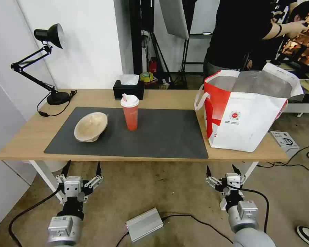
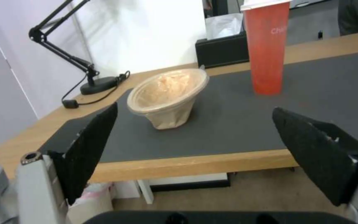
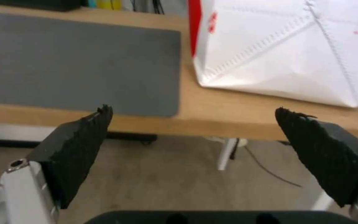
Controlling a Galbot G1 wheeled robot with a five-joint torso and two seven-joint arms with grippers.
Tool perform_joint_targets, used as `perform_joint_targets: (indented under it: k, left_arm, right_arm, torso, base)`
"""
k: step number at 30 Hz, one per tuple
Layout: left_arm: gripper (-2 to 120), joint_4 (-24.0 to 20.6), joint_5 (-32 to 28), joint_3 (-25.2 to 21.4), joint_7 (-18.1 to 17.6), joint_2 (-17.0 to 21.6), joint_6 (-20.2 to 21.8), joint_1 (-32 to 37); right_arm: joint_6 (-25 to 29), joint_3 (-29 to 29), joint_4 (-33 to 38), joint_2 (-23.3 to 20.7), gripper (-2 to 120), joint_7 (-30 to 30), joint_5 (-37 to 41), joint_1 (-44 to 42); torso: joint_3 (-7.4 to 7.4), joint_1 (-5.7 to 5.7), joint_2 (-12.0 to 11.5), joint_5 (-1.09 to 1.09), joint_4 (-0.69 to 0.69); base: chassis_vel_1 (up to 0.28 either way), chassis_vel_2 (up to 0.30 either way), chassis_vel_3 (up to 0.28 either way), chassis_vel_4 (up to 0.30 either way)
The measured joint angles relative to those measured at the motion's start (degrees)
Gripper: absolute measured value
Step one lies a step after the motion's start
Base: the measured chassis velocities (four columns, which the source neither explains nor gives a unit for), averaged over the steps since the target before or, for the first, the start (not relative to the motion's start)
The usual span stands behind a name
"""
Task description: Pick up the trash from the table and place it into the takeout bag.
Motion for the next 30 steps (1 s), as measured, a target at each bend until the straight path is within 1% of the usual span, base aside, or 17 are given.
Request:
perform_joint_targets:
  k: [4, 8, 9, 12, 13, 15, 17, 18, 22, 23, 26, 30]
  left_arm:
    - [100, 0.0, 0.0, 0.2, 0.0, 0.2, 0.0, -0.4]
    - [100, 0.4, 0.0, 0.6, 0.1, 0.5, 0.2, -1.2]
    - [100, 0.4, 0.0, 0.6, 0.1, 0.5, 0.2, -1.2]
    - [100, 0.7, 0.0, 0.9, 0.2, 0.7, 0.4, -1.9]
    - [100, 0.7, 0.0, 0.9, 0.2, 0.7, 0.4, -1.9]
    - [100, 0.9, 0.0, 1.0, 0.5, 0.7, 0.4, -2.1]
    - [100, 1.0, 0.0, 1.0, 0.6, 0.6, 0.5, -2.2]
    - [100, 1.0, 0.0, 1.0, 0.6, 0.6, 0.5, -2.2]
    - [100, 1.0, 0.0, 0.6, 0.6, 0.4, 0.5, -2.2]
    - [100, 1.0, 0.0, 0.6, 0.6, 0.4, 0.5, -2.2]
    - [100, 0.9, 0.0, 0.4, 0.6, 0.4, 0.5, -2.2]
    - [100, 0.9, 0.0, 0.3, 0.6, 0.4, 0.5, -2.2]
  right_arm:
    - [-0.4, -1.4, 0.9, -1.1, 100, -1.1, 2.6, 3.0]
    - [-0.6, -5.1, 1.7, -4.3, 100, -3.5, 7.2, 9.5]
    - [-0.6, -5.1, 1.7, -4.3, 100, -3.5, 7.2, 9.5]
    - [-1.5, -8.7, 1.9, -6.3, 100, -4.8, 11.7, 15.4]
    - [-1.5, -8.7, 1.9, -6.3, 100, -4.8, 11.7, 15.4]
    - [-2.2, -10.9, 1.9, -7.1, 100, -5.3, 14.3, 18.7]
    - [-3.0, -14.5, 1.1, -7.9, 100, -5.5, 17.1, 23.6]
    - [-3.0, -14.5, 1.1, -7.9, 100, -5.5, 17.1, 23.6]
    - [-4.1, -20.5, -1.4, -8.6, 100, -6.3, 21.0, 32.6]
    - [-4.1, -20.5, -1.4, -8.6, 100, -6.3, 21.0, 32.6]
    - [-5.6, -24.1, -3.3, -8.8, 100, -6.4, 24.5, 38.1]
    - [-6.8, -26.5, -4.9, -8.7, 100, -6.5, 27.2, 41.7]
  torso:
    - [0.00, 0.00, 0.0, 0.00, 0.00]
    - [0.01, 0.00, 0.0, 0.00, 0.01]
    - [0.01, 0.00, 0.0, 0.00, 0.01]
    - [0.01, 0.00, 0.0, 0.00, 0.00]
    - [0.01, 0.00, 0.0, 0.00, 0.00]
    - [0.01, 0.00, 0.0, 0.00, 0.00]
    - [0.01, 0.00, 0.0, 0.00, 0.00]
    - [0.01, 0.00, 0.0, 0.00, 0.00]
    - [0.01, 0.00, 0.0, 0.00, 0.01]
    - [0.01, 0.00, 0.0, 0.00, 0.01]
    - [0.01, 0.00, 0.0, 0.00, 0.01]
    - [0.01, 0.01, 0.0, -0.01, 0.00]
  base:
    - [0.000, 0.000, 0.000, 0.000]
    - [0.000, 0.000, 0.000, 0.000]
    - [0.000, 0.000, 0.000, 0.000]
    - [0.000, 0.000, 0.000, 0.000]
    - [0.000, 0.000, 0.000, 0.000]
    - [0.000, 0.000, 0.000, 0.000]
    - [0.000, 0.000, 0.000, 0.000]
    - [0.000, 0.000, 0.000, 0.000]
    - [0.000, 0.000, 0.000, 0.000]
    - [0.000, 0.000, 0.000, 0.000]
    - [0.000, 0.000, 0.000, 0.000]
    - [0.000, 0.000, 0.000, 0.000]
